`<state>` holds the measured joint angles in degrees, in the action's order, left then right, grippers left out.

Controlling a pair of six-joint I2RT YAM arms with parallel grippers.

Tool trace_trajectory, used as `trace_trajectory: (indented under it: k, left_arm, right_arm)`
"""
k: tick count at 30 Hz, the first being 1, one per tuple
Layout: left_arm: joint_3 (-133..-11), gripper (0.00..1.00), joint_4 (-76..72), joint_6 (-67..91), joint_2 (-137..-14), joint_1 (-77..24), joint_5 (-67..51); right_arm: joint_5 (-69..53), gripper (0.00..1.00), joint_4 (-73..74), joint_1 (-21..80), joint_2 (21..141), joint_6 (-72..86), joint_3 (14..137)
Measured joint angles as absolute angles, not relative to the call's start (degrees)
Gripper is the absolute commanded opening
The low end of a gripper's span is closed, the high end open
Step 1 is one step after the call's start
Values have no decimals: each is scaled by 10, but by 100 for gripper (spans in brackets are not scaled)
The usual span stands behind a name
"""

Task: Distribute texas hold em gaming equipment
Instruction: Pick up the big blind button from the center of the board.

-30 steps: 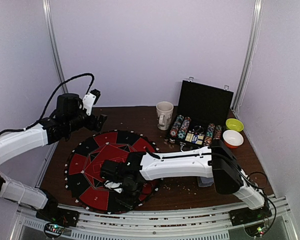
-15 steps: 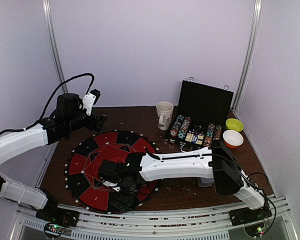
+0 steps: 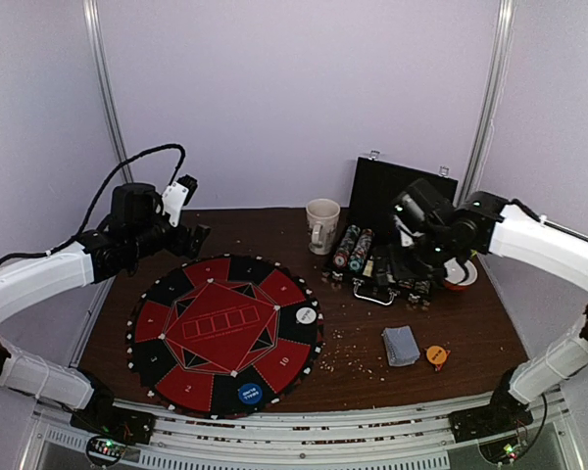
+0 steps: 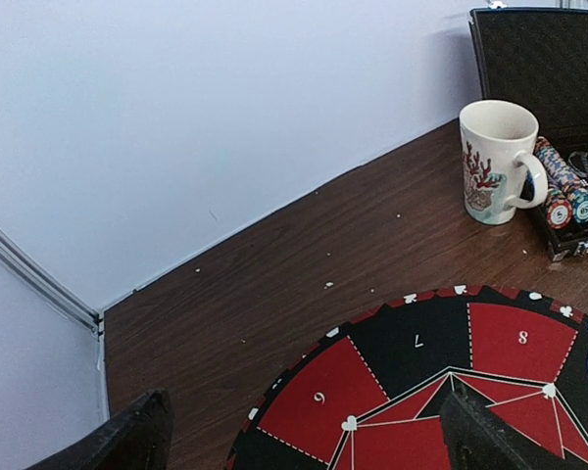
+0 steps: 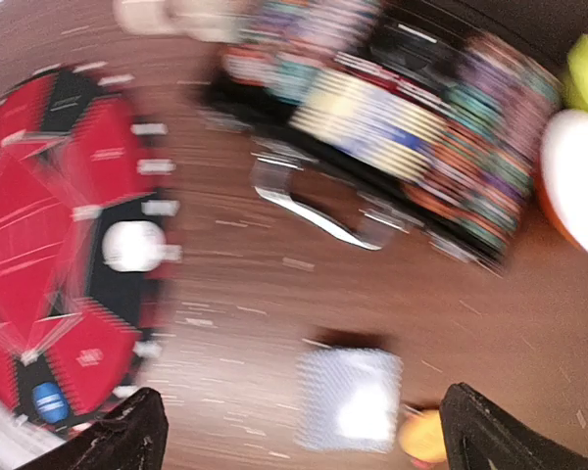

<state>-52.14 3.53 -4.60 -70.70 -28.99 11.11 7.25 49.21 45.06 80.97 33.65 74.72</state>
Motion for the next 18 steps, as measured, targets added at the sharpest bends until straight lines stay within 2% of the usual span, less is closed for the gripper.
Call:
trace_trajectory:
  k: [5, 8, 13, 18]
  left_arm:
    - [-521, 98, 36, -46, -707, -290, 107]
    - [-521, 98, 36, -46, -707, -290, 103]
    - [-521, 98, 36, -46, -707, -290, 100]
    - [-521, 98, 36, -46, -707, -290, 85]
  right_arm:
    - [76, 93, 536, 321, 674, 398, 558]
    - [53, 88, 535, 282, 635, 421, 473]
    - [5, 84, 490, 275, 637, 449, 392]
    - [-18, 81, 443, 275, 671, 454, 379]
